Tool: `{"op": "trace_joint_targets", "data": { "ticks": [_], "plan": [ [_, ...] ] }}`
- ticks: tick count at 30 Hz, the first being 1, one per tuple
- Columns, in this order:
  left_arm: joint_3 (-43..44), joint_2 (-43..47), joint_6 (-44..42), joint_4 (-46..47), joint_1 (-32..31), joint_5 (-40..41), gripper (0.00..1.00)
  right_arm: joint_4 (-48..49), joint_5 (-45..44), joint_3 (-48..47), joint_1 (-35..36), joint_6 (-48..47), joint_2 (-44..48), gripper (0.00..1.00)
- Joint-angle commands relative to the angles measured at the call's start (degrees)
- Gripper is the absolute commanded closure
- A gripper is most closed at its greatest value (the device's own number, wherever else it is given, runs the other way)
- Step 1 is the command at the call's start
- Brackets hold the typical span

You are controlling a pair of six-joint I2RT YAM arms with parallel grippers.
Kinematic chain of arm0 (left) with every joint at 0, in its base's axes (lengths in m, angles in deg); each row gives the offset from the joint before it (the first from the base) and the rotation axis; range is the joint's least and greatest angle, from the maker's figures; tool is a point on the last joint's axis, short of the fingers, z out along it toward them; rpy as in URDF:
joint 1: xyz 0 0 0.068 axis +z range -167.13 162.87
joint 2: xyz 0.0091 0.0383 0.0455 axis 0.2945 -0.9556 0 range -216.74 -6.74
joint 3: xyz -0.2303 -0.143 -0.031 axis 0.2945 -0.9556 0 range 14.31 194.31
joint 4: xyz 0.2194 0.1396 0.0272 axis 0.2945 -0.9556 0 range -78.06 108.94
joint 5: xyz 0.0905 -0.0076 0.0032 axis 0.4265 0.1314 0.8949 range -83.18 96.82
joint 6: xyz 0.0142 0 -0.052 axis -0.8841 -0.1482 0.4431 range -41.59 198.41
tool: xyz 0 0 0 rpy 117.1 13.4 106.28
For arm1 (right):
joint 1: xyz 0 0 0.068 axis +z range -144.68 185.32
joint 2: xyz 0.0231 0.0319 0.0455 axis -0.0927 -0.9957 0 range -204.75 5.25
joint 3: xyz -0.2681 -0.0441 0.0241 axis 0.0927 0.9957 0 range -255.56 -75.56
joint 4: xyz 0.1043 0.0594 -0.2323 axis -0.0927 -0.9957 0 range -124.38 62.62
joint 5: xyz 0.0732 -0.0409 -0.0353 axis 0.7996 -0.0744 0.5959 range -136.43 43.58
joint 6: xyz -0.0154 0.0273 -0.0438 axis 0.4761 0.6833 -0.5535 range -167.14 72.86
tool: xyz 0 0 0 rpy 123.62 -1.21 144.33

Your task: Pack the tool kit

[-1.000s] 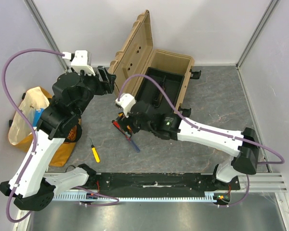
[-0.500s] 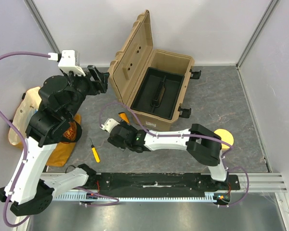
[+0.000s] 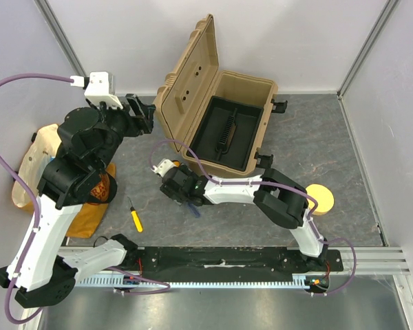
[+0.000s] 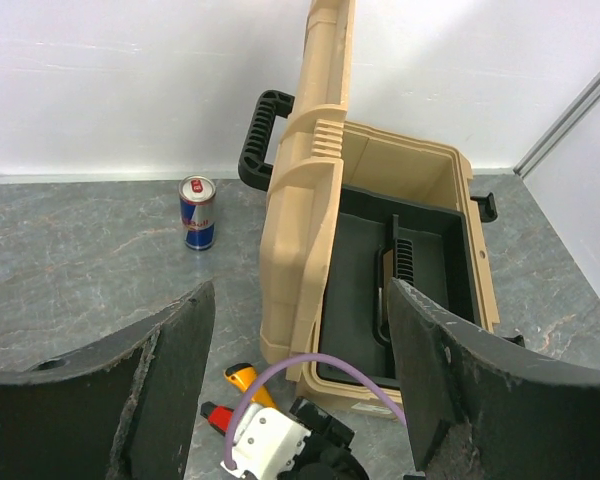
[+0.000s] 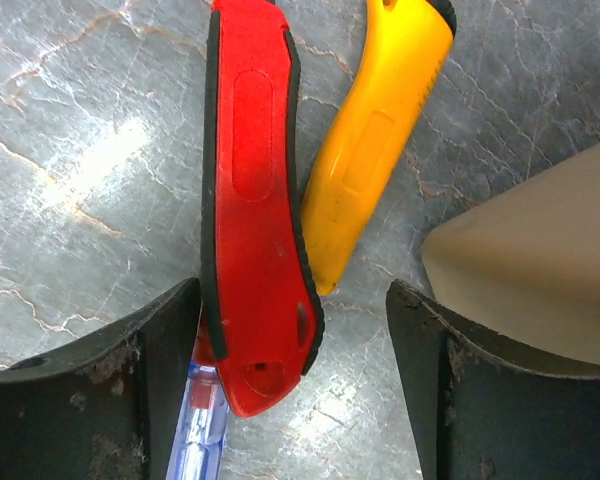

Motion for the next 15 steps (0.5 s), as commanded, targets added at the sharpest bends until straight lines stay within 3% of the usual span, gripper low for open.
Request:
{"op": "trace_joint_targets", "data": {
  "ticks": [1,5,10,15],
  "plan": [
    [0.3,0.1,-0.7,1.0,0.2,1.4,0.25,0.2,7.5,-3.8,-1.8,2.9,-1.2,0.21],
    [0.1,0.2,-1.1,1.2,0.3,1.7,0.24,-1.0,10.6,-4.7,-1.9,3.6,-2.0,0.32],
    [-0.4,0.3,-1.3,1.3,0.3,1.9,0.24,-1.5,10.8,-4.9,-1.9,5.0,-1.7,0.58],
    [-1.0,0.5,-1.3,1.6,0.3,2.0,0.24,-1.0,7.7,-4.2,-1.7,5.0,0.8,0.69]
  ]
}}
